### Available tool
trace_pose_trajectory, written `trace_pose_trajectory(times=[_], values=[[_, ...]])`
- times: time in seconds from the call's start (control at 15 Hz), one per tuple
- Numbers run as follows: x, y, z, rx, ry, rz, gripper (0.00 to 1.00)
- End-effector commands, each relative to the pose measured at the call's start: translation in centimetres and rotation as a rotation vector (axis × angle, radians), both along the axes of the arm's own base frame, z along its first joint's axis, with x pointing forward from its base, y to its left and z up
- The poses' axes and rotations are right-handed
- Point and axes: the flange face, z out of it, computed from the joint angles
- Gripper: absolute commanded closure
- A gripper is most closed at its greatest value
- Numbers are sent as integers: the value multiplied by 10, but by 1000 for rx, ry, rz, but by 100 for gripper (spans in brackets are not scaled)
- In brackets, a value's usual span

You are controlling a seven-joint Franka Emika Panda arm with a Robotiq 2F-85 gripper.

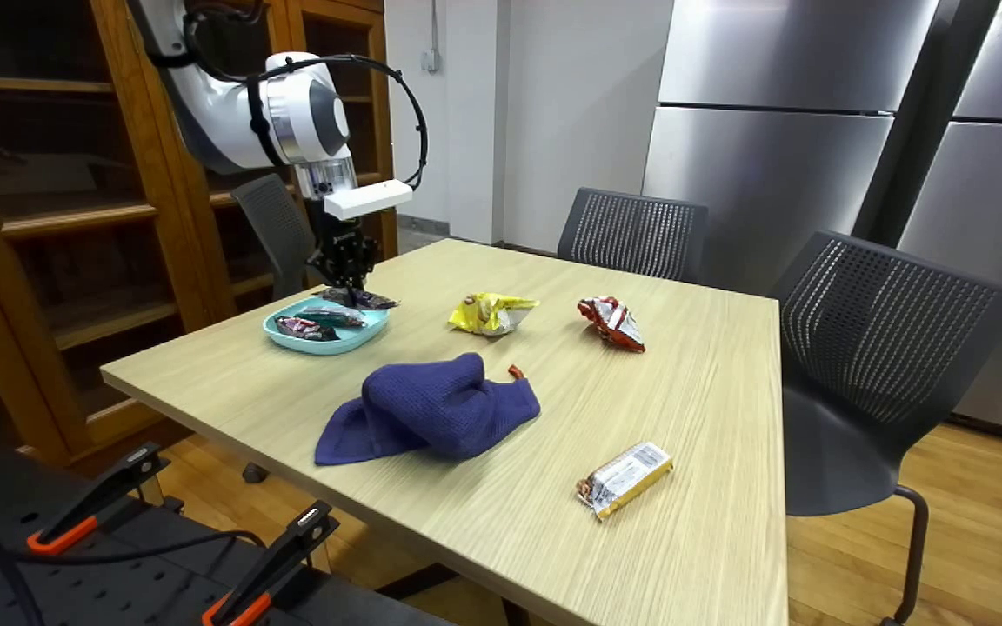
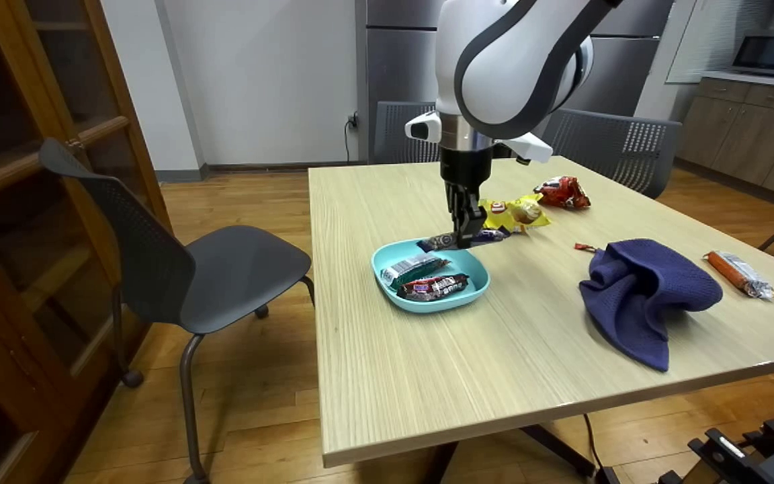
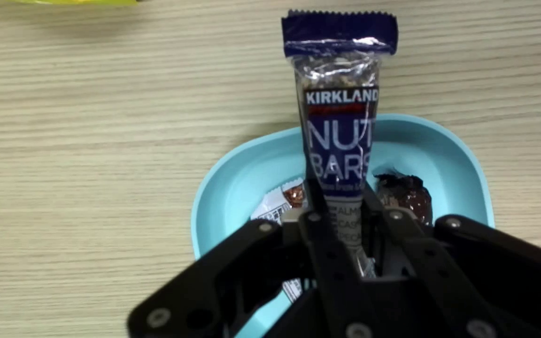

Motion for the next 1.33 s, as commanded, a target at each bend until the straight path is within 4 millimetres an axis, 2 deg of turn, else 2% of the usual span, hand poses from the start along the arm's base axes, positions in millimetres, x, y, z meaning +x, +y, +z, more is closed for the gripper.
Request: trace_pose_trajectory(times=[0.0, 0.47, 0.8, 1.13, 1.2, 1.27], values=[[12, 21, -4, 10, 1, 9, 95], [34, 52, -14, 24, -22, 47, 95], [53, 57, -14, 34, -49, 49, 95], [59, 59, -23, 33, -51, 52, 95], [59, 60, -23, 33, -51, 55, 86], [59, 60, -24, 31, -50, 57, 56]])
